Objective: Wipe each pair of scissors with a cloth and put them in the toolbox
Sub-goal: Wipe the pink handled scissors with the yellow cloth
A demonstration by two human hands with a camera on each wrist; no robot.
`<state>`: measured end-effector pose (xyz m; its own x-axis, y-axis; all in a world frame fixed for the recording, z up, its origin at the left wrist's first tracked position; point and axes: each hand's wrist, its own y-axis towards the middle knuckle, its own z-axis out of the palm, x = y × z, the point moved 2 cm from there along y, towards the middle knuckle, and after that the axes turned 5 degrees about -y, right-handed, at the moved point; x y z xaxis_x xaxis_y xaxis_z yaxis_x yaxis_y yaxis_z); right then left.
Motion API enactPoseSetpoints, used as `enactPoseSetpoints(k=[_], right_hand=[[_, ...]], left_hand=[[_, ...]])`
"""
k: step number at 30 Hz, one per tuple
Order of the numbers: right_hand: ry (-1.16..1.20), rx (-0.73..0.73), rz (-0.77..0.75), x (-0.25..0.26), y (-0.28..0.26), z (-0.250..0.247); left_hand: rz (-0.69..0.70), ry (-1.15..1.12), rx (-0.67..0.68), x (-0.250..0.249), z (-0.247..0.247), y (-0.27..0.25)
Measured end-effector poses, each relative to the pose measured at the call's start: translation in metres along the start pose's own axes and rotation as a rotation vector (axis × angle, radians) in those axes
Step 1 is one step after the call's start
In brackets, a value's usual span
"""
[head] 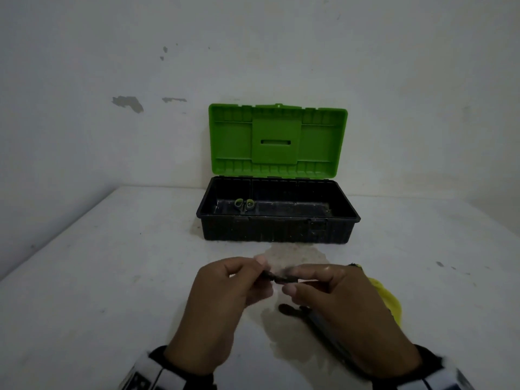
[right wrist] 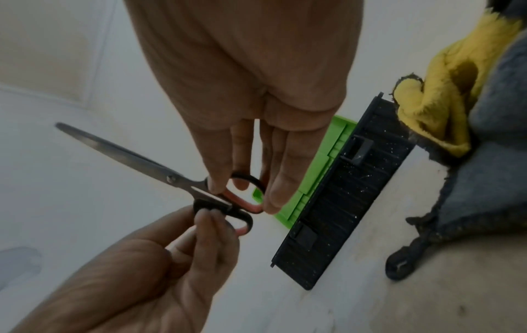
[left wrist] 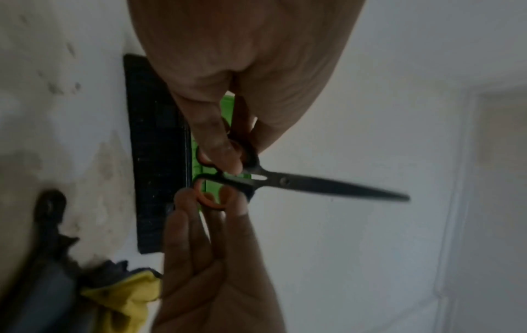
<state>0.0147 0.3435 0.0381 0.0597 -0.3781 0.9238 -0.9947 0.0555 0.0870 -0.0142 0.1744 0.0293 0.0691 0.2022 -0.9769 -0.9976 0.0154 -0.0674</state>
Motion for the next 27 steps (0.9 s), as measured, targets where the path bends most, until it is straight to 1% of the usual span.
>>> enactPoseSetpoints(k=[2,3,5,7,10,13,16,21,23,26,27], right_hand=[[0.038,0.012,0.013,0.001,0.001,0.000],[0.131,0.023,0.036,0.000,0.001,0.001],[0.341,0.000,0.137,-0.002,0.004,0.002],[0.402,-0.003,0.236,-0.005,0.005,0.001],[0.354,0.148,0.308,-0.004,0.006,0.002],[0.285,0.272,0.273,-0.003,0.010,0.008],[0.211,0.305,0.219,-0.003,0.021,0.010],[0.162,0.315,0.223,0.003,0.044,0.001],[0.135,0.273,0.202,0.007,0.059,-0.010],[0.046,0.192,0.160,0.014,0.096,-0.031],[0.019,0.175,0.164,0.016,0.111,-0.036]], left_hand=[[-0.006,-0.089,0.021,0.000,0.000,0.006],[0.007,-0.084,0.023,0.001,0.000,0.009],[0.063,-0.072,-0.001,0.002,-0.001,0.016],[0.149,-0.044,-0.037,0.000,-0.002,0.023],[0.280,0.064,-0.080,-0.005,-0.002,0.033],[0.376,0.120,-0.104,-0.008,-0.001,0.048],[0.428,0.146,-0.082,-0.014,0.004,0.061],[0.403,0.163,-0.002,-0.023,0.006,0.088],[0.418,0.260,-0.027,-0.026,-0.005,0.111],[0.414,0.649,-0.118,-0.031,-0.030,0.154],[0.401,0.782,-0.122,-0.031,-0.039,0.170]])
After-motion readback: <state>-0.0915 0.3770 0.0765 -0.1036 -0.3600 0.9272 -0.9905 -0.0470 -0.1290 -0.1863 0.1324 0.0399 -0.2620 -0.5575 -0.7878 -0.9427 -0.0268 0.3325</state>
